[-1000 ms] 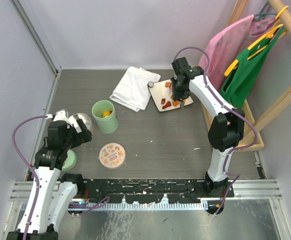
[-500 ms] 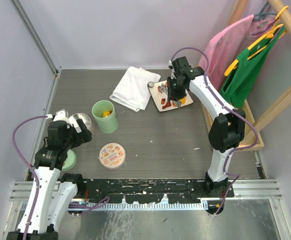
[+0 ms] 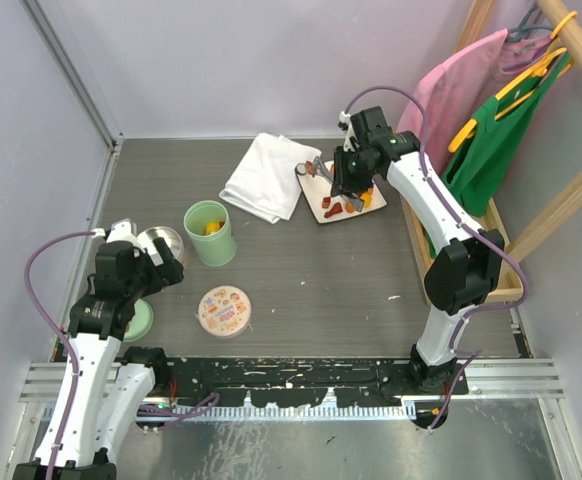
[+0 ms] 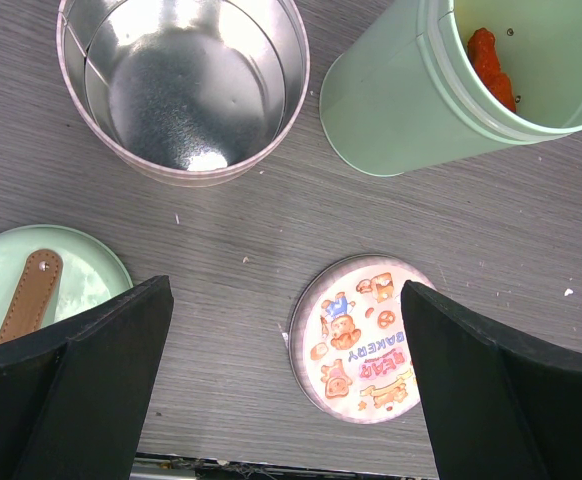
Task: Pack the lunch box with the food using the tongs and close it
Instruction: Place the fake food in the packing box.
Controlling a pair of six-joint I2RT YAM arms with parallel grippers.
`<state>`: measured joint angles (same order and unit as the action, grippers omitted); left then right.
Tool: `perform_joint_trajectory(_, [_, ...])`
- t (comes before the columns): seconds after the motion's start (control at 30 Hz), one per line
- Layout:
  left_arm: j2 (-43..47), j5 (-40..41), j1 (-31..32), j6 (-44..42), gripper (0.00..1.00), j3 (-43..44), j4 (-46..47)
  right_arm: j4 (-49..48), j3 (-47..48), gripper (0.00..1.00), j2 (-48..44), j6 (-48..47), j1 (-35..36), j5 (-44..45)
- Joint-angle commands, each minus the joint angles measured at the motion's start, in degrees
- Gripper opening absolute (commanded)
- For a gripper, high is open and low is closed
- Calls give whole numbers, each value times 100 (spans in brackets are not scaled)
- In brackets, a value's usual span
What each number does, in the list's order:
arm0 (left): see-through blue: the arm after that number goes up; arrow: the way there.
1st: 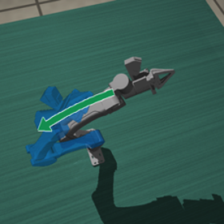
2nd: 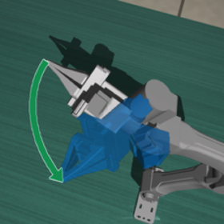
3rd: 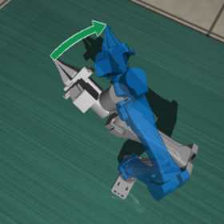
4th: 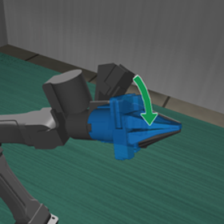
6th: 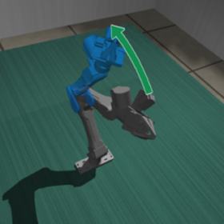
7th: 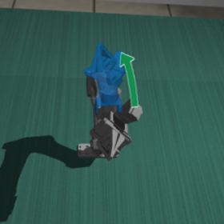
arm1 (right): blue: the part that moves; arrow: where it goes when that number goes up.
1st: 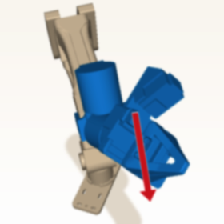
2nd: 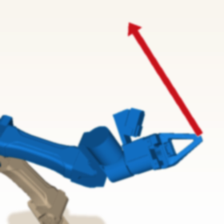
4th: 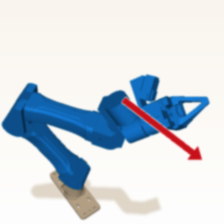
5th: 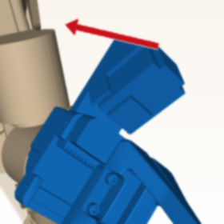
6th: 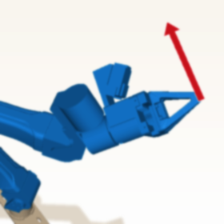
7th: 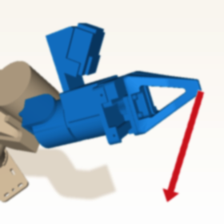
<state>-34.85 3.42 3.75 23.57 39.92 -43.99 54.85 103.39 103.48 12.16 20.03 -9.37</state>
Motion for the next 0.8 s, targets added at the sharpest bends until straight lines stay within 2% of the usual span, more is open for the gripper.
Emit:
perform_joint_trajectory(0.0, [39, 47, 20, 50, 98, 117, 174, -261, 251, 17, -371, 40, 7, -369])
perform_joint_trajectory(0.47, [46, 34, 20, 63, 98, 130, 171, -609, 322, 17, -544, 292, 262, -1199])
perform_joint_trajectory(0.77, [242, 165, 21, 84, 98, 125, 179, -660, 818, 18, -465, 438, 743, -1394])
